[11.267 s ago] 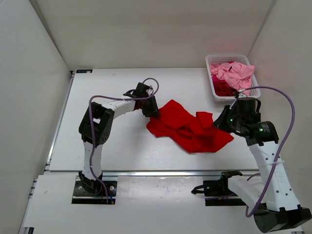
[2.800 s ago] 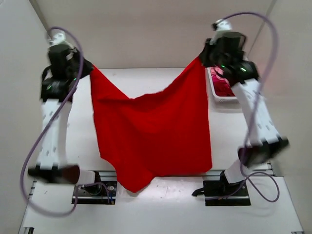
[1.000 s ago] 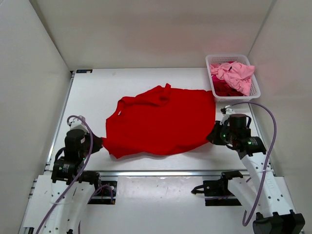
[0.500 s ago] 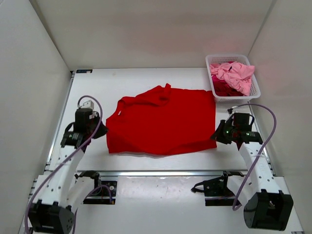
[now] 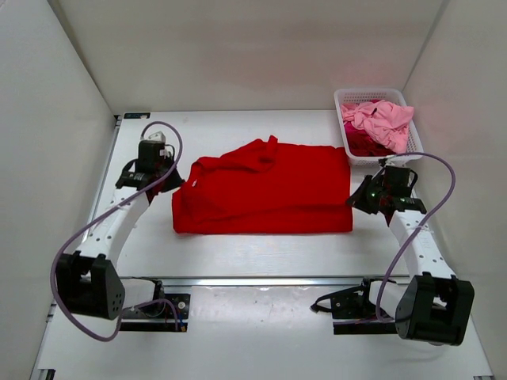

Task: Fold and stack the t-shirts
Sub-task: Fold the flattened T-shirt at the center of the board.

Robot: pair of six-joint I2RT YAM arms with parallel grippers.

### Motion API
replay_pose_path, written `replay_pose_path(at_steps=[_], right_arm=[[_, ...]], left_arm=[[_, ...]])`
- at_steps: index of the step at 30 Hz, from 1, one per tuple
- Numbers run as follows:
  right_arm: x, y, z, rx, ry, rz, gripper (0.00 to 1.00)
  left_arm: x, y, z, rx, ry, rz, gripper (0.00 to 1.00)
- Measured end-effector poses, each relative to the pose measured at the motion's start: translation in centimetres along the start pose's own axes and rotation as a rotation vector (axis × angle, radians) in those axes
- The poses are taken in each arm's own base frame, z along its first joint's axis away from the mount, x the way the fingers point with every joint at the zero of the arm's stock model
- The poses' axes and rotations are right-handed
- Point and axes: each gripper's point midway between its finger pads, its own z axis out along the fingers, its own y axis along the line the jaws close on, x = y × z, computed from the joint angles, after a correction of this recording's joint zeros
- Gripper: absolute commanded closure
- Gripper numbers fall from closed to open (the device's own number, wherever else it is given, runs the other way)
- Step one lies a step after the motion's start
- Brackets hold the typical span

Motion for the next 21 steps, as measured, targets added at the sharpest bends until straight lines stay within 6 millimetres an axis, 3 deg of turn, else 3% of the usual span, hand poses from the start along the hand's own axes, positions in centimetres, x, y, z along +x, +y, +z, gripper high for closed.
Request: replay_pose_path(at_steps=[7, 15, 19, 21], right_arm=[[-0.4, -1.1, 1.8, 0.03, 0.016, 0.058, 1.0], [-0.8, -2.0, 3.2, 0.067, 0.009, 0.097, 1.0], [-1.2, -2.3, 3.6, 0.078, -0.006, 0.12, 1.0], [-1.5, -2.4, 3.7, 0.082, -0.018, 0.129, 0.93]], left_arm=[[-3.1, -1.5, 2.7, -0.019, -0.017, 0.034, 1.0], [-2.0, -1.8, 6.8, -0.066, 0.066, 0.073, 0.97], [-1.4, -2.5, 7.7, -0.059, 0.08, 0.089, 0.66], [-1.4, -2.9, 7.8, -0.051, 0.079, 0.09, 0.48]])
